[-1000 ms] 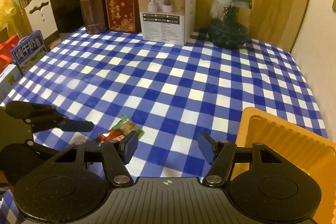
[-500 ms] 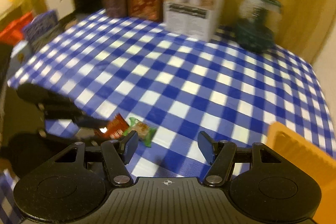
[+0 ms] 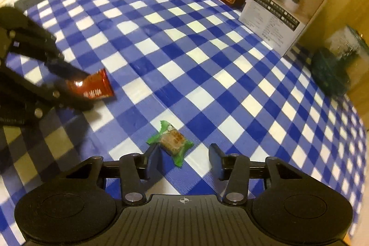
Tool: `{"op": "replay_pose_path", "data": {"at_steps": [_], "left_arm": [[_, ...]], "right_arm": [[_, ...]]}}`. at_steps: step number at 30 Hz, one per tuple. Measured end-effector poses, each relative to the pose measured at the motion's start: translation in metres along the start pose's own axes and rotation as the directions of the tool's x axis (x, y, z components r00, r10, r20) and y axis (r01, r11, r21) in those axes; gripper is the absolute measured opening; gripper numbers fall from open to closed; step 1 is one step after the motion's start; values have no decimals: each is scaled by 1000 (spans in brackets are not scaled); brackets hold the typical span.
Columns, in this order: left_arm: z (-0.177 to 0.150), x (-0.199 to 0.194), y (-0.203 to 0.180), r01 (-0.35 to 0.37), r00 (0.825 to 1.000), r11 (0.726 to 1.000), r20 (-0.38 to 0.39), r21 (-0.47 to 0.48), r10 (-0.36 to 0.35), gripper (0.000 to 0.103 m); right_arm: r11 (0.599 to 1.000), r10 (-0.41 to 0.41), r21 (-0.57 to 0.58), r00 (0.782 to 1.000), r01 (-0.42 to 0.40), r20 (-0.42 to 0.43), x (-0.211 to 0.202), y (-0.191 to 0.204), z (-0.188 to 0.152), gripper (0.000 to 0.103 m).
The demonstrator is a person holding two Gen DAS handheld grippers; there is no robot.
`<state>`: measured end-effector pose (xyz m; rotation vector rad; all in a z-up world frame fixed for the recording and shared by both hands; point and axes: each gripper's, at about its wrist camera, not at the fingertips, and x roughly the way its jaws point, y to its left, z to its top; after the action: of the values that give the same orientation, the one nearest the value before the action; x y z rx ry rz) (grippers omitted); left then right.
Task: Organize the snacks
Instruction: 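Grasp the brown candy with the left gripper while the right grasps the green-wrapped candy, then carry the brown and green-wrapped candies over the orange tray with both grippers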
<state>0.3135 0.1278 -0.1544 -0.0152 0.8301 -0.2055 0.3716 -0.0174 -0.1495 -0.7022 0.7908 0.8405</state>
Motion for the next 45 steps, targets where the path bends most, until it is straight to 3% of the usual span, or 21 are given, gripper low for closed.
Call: {"op": "replay_pose_path", "data": {"at_steps": [5, 9, 15, 25, 31, 36, 45], "left_arm": [[-2, 3, -5, 18, 1000, 1000, 5, 7, -18, 23], [-4, 4, -6, 17, 1000, 1000, 4, 20, -17, 23], [-4, 5, -6, 9, 1000, 1000, 10, 20, -10, 26], [-4, 8, -14, -39, 999, 998, 11, 56, 38, 23], [-7, -2, -16, -38, 999, 999, 10, 15, 38, 22], [-10, -22, -28, -23, 999, 1000, 24, 1, 23, 22], [-21, -72, -63, -8, 998, 998, 63, -55, 12, 22]], "right_arm": [[997, 49, 51, 999, -49, 14, 7, -9, 9, 42], [988, 105, 113, 994, -106, 17, 11, -15, 14, 26], [979, 94, 181, 995, -96, 17, 3, -4, 11, 23], [912, 13, 407, 996, -46, 83, -38, 24, -7, 23], [827, -36, 560, 991, -44, 131, -63, 32, -29, 23], [778, -91, 628, 983, -30, 159, -88, 40, -44, 23], [750, -165, 662, 966, -8, 199, -140, 65, -73, 23]]}}
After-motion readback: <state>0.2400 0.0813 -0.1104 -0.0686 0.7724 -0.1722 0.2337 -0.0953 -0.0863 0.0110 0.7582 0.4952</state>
